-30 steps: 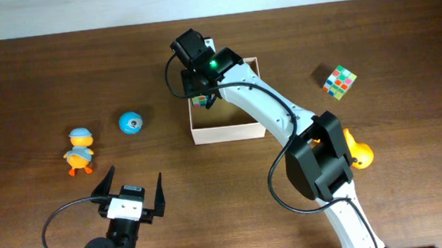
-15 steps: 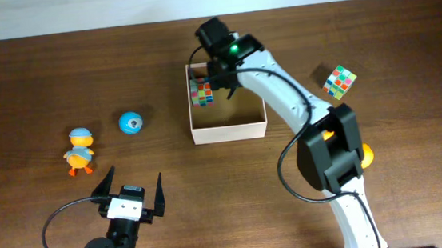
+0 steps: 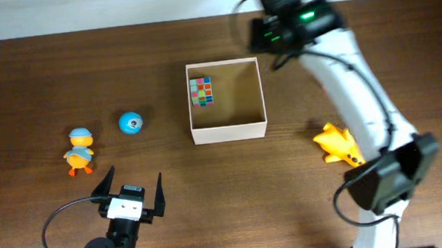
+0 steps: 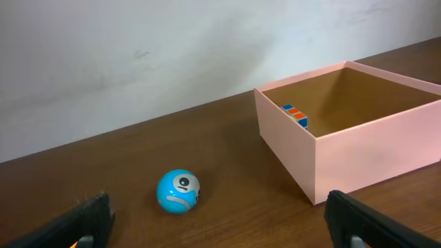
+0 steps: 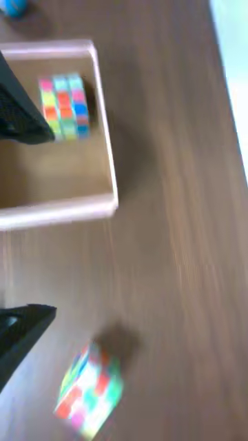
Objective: Pack container
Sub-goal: 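Lower the cube into the box and open the right gripper, then move the right gripper to the second Rubik's cube and grasp it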
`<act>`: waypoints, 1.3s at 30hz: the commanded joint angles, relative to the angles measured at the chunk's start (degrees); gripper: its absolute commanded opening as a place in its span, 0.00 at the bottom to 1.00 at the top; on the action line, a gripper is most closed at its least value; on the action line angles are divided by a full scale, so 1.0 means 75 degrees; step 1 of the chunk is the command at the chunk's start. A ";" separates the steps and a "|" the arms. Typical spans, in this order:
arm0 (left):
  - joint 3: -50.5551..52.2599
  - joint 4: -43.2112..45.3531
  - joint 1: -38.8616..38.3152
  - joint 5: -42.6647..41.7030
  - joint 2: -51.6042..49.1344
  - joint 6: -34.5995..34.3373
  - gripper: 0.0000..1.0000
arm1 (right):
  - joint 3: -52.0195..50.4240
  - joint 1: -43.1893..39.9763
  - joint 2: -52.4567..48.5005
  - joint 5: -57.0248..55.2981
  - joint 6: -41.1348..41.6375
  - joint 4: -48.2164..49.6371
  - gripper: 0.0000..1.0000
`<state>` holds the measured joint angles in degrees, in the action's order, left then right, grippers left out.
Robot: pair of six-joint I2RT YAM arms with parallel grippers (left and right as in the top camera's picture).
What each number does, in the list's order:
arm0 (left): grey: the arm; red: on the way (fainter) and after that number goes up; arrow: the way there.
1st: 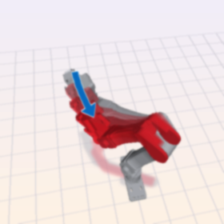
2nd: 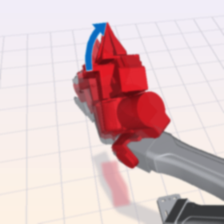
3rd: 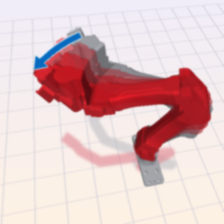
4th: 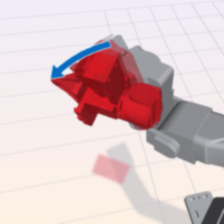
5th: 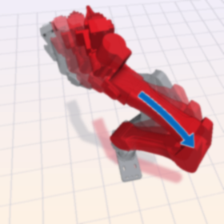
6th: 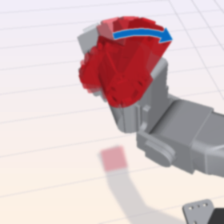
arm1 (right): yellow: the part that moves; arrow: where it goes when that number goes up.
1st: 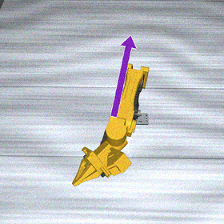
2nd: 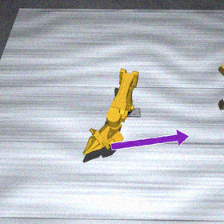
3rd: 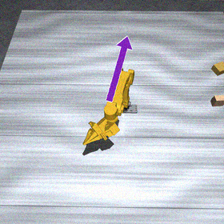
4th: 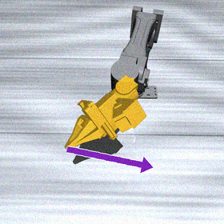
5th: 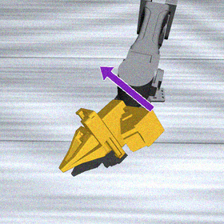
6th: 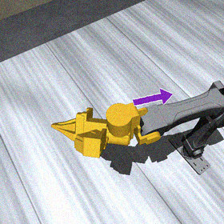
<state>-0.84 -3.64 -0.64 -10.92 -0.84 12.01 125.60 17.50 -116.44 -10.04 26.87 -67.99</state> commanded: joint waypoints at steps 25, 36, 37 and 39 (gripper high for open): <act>0.0047 -0.0006 0.0044 0.0023 0.0073 0.0096 0.99 | -0.0391 -0.2748 -0.1612 0.0603 0.2576 -0.0959 0.85; 0.0047 -0.0006 0.0044 0.0023 0.0073 0.0096 0.99 | -0.0391 -0.3121 -0.2192 0.0775 0.2591 -0.0880 0.86; 0.0047 -0.0006 0.0044 0.0023 0.0073 0.0096 0.99 | -0.0391 -0.3162 -0.2197 0.0836 0.2498 -0.0877 0.86; 0.0047 -0.0006 0.0044 0.0023 0.0073 0.0096 0.99 | -0.0391 -0.3220 -0.2256 0.0915 0.2358 -0.0868 0.87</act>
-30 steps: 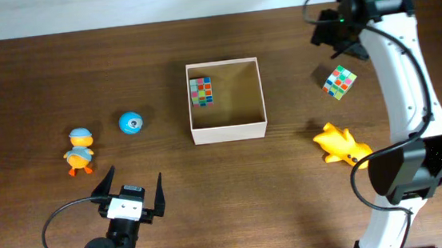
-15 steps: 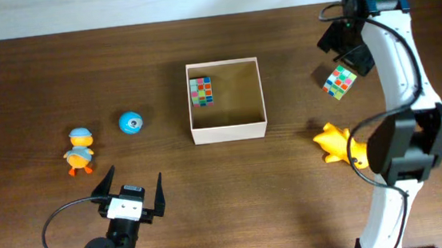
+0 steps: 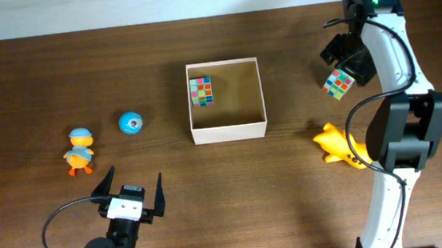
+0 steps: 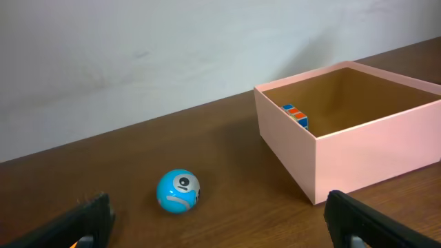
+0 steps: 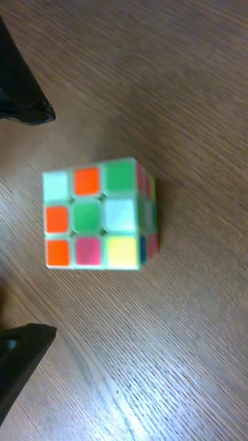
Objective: Pack container
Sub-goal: 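Move the right gripper to the second Rubik's cube and grasp it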
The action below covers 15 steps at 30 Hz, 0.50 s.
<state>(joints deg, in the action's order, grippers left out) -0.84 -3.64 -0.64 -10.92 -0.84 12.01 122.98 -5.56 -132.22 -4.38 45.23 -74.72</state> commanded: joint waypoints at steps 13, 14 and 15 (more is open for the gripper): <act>0.0047 -0.0006 0.0044 0.0023 0.0073 0.0096 0.99 | -0.0041 -0.0175 -0.0743 0.0187 -0.0790 0.0204 0.88; 0.0047 -0.0006 0.0044 0.0023 0.0073 0.0096 0.99 | -0.0041 -0.0178 -0.0769 0.0181 -0.0804 0.0227 0.88; 0.0047 -0.0006 0.0044 0.0023 0.0073 0.0096 0.99 | -0.0041 -0.0178 -0.0784 0.0184 -0.0807 0.0254 0.88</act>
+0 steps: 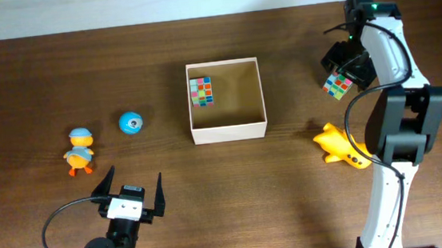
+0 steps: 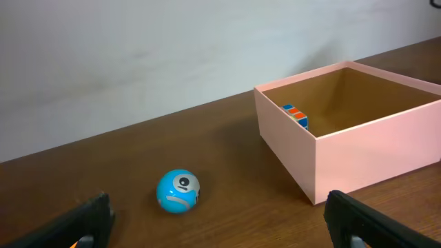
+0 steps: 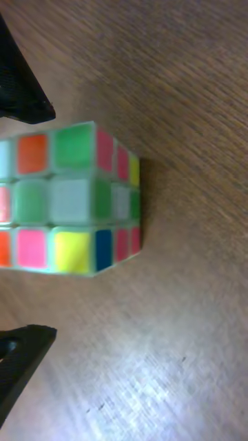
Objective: Pack container
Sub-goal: 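Move the right gripper to the second Rubik's cube and grasp it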
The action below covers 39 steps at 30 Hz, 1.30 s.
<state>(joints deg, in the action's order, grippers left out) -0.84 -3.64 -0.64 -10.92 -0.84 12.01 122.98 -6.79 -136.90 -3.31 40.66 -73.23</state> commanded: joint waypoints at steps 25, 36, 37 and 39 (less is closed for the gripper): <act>0.0047 -0.0006 0.0044 0.0023 0.0073 0.0096 0.99 | -0.0044 -0.0006 -0.0874 0.0370 -0.0597 0.0574 0.83; 0.0047 -0.0006 0.0044 0.0023 0.0073 0.0096 0.99 | -0.0044 0.0000 -0.0912 0.0443 -0.0662 0.0516 0.62; 0.0047 -0.0006 0.0044 0.0023 0.0073 0.0096 0.99 | -0.0044 -0.0003 -0.0912 0.0446 -0.0717 0.0516 0.61; 0.0047 -0.0006 0.0044 0.0023 0.0073 0.0096 0.99 | -0.0041 -0.0006 -0.0912 0.0440 -0.0804 0.0504 0.60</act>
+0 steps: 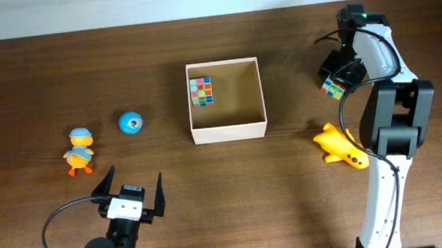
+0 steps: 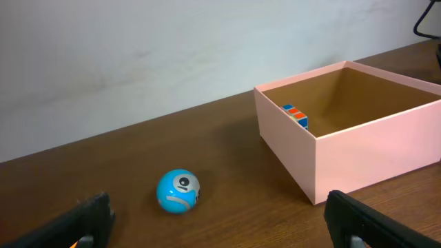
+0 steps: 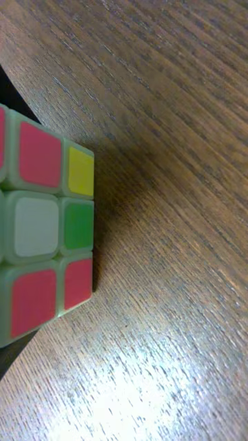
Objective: Pack container
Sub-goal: 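Move the right gripper to the second Rubik's cube and grasp it, then lift the second cube and carry it over the box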
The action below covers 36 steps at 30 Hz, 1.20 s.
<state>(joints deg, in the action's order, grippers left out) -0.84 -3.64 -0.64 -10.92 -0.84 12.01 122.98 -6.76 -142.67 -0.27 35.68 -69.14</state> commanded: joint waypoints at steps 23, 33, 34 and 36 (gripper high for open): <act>0.0047 -0.0006 0.0047 0.0023 0.0073 0.0096 0.99 | 0.0565 -0.0009 0.0402 0.0758 -0.2069 -0.0510 0.56; 0.0047 -0.0006 0.0044 0.0023 0.0073 0.0096 0.99 | 0.2611 -0.0009 0.0405 0.3611 -0.3567 -0.1373 0.56; 0.0047 -0.0006 0.0044 0.0023 0.0073 0.0096 0.99 | 0.2795 -0.0009 0.0405 0.4028 -0.3716 -0.1431 0.56; 0.0047 -0.0006 0.0044 0.0023 0.0073 0.0096 0.99 | 0.3162 -0.0009 0.0405 0.4989 -0.3993 -0.1518 0.56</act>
<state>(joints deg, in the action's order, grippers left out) -0.84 -3.64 -0.64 -10.92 -0.84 12.01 142.56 -6.79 -142.56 23.03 11.22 -79.99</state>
